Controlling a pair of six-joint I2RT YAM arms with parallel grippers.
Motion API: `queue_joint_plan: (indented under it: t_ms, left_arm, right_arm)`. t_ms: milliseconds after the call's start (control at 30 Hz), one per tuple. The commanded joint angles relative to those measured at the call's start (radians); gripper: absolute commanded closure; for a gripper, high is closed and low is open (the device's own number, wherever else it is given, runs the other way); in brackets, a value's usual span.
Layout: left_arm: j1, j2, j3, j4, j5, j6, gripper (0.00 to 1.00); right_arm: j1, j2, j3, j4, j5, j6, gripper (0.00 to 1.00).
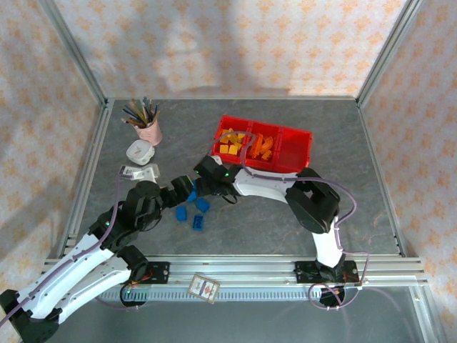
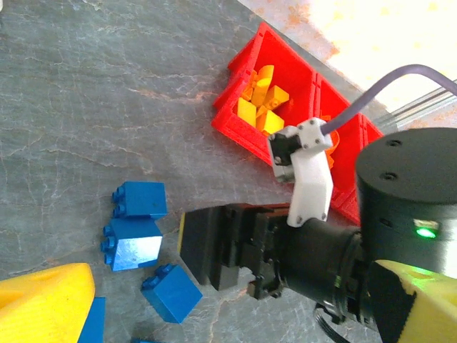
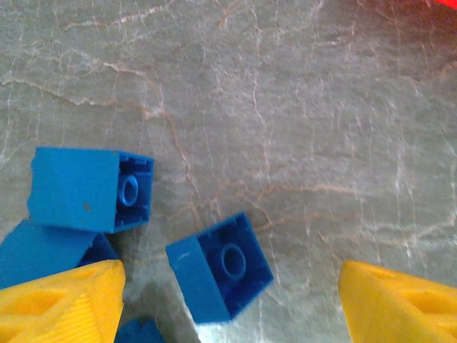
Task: Sort the legos into containers by color
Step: Pick up the lego from the center of the table.
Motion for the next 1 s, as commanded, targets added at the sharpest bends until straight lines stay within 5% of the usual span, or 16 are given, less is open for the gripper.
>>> queue_joint_plan:
  t_ms: [0,433,967]
  left_arm:
    - [0.007,-0.012,-0.013,-0.030,-0.022,-0.008,0.01]
    - [0.007,-0.009,-0.011,-0.026,-0.028,0.000,0.01]
    - [0.007,-0.004,-0.011,-0.015,-0.015,-0.003,0.01]
  right_arm:
    - [0.000,0.037,0.040,-0.039,0.045,-0.026,0.25]
    - [0.000,0.106,0.089,-0.058,0.037,-0.079,0.38]
    - [-0.014,0.114,0.097,-0.061,0.067,-0.100,0.68]
